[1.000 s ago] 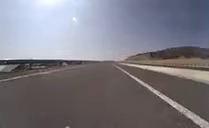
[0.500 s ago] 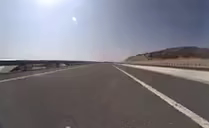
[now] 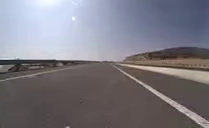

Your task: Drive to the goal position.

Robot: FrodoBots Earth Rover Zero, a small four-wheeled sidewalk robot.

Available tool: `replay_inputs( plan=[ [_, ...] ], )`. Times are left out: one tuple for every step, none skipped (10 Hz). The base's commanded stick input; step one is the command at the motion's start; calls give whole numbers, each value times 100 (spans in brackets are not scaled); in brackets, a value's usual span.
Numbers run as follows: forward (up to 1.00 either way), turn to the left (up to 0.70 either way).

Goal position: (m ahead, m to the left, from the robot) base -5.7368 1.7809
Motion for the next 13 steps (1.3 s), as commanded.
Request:
replay_inputs(
  plan=[
    [100, 0],
    [100, 0],
    [100, 0],
    [100, 0],
    [100, 0],
    [100, 0],
    [100, 0],
    [100, 0],
    [100, 0],
    [100, 0],
    [100, 0],
    [100, 0],
    [100, 0]
  ],
)
